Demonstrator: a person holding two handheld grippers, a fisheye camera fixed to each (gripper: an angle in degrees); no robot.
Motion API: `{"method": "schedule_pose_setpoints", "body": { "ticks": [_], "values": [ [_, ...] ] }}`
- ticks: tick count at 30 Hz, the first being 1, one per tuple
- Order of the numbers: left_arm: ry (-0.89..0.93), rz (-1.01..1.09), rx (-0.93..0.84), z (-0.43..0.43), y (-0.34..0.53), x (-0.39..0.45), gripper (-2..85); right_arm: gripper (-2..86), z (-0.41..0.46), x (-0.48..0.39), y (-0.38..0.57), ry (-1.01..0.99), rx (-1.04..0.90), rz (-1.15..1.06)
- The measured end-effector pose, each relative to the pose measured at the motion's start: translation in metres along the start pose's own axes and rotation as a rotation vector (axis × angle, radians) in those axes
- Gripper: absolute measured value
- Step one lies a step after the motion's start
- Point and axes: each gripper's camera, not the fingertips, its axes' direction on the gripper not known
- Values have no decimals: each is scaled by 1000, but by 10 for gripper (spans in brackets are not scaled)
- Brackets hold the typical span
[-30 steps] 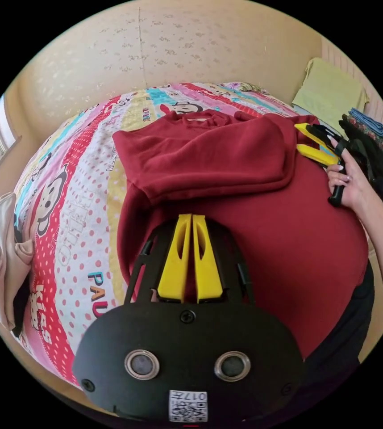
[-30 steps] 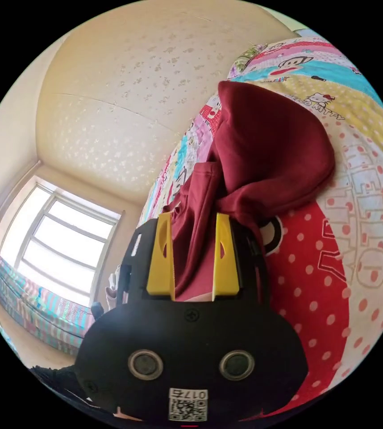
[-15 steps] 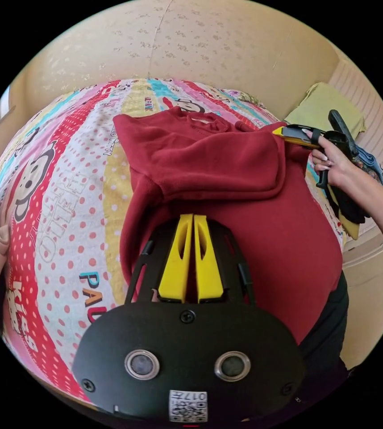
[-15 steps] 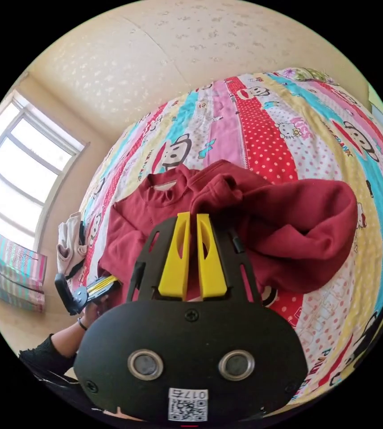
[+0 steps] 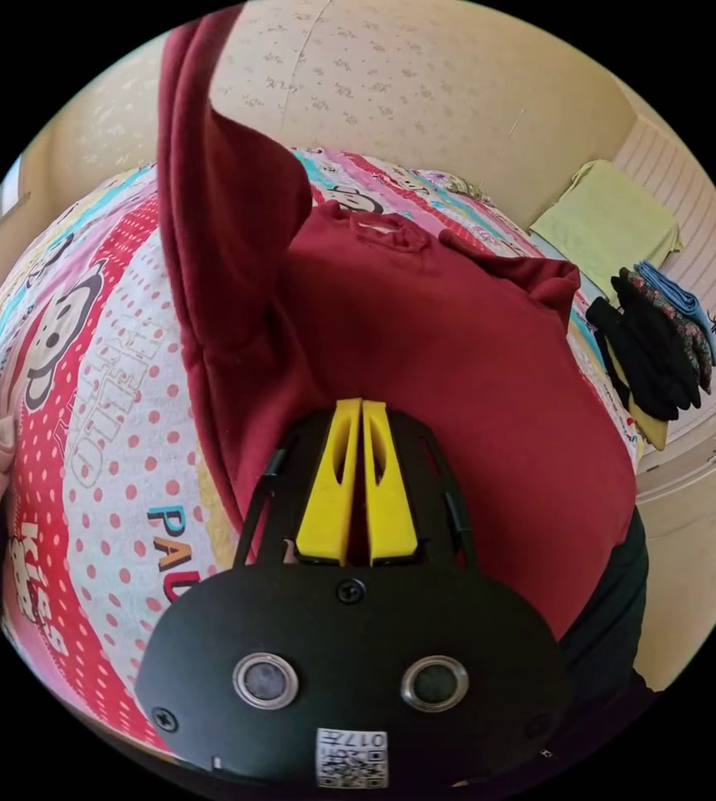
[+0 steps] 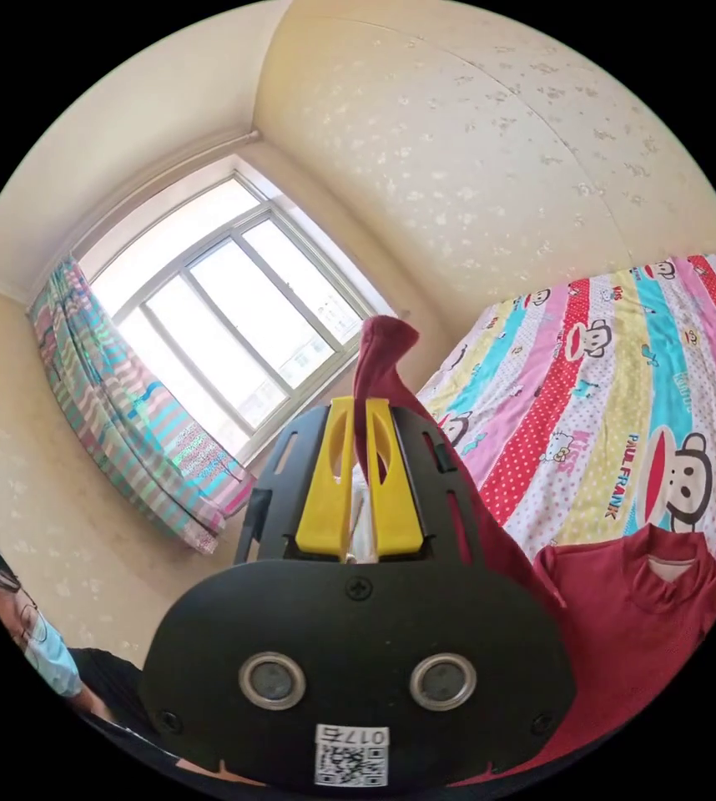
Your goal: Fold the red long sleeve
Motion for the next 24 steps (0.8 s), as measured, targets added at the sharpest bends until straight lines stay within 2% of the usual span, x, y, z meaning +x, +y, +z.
{"method": "schedule_pose_setpoints", "body": {
  "ticks": [3,4,7,11,14,17,19,21,24],
  "values": [
    [-16,2,-4,-2,-4,-3,-6,30,1,22,9,-282,72,153],
    [-16,2,-4,-2,-5,-4,-6,31,5,19,11,-290,63,154],
    [11,-14,-15,-6,-10,-14,-6,32,15,-9,11,-119,-14,9],
    [73,-85,-42,-22,-22,-27,-8,32,35,-19,12,-105,-79,-21],
    [215,-134,128,-53,-28,-39,-8,33,55,-21,13,-111,-100,-2],
    [250,-271,310,-82,-39,-62,-9,32,81,-31,14,-115,-117,-35],
    [254,-316,311,-87,-55,-81,-10,32,106,-44,15,-129,-187,-110],
    [176,-439,281,-83,-63,-115,-10,32,117,-58,16,-125,-253,-211],
    [186,-545,274,-68,-46,-155,-10,30,107,-74,24,-9,-331,-388]
  ]
}}
